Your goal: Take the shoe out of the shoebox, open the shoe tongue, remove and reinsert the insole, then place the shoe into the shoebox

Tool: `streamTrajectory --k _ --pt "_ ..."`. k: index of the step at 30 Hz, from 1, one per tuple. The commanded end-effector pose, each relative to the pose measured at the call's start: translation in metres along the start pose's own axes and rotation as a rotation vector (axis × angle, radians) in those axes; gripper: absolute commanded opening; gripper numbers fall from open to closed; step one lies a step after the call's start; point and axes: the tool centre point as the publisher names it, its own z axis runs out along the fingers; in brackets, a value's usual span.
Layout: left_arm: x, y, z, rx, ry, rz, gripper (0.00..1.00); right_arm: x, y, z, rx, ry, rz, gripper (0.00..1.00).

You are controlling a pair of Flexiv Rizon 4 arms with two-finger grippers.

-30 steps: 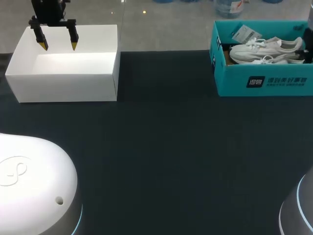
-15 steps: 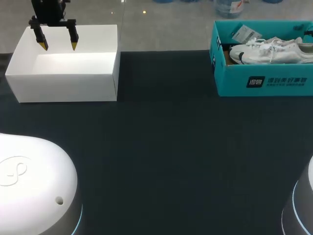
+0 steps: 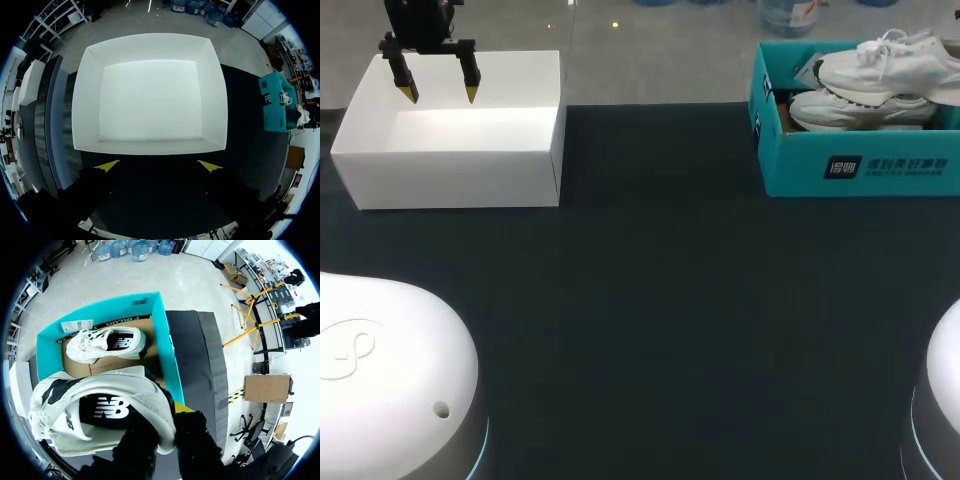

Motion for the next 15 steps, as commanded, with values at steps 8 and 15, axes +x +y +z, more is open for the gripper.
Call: streamTrajectory --k 8,15 --pt "0.0 -0.0001 0.0 0.0 0.0 0.0 1.0 0.0011 -0.0102 -0.036 -0.048 0.046 -0.003 0.0" --pt "0.0 -0.0001 0.0 0.0 0.0 0.0 1.0 0.0011 -0.0102 -0.036 -0.048 0.046 -0.003 0.0"
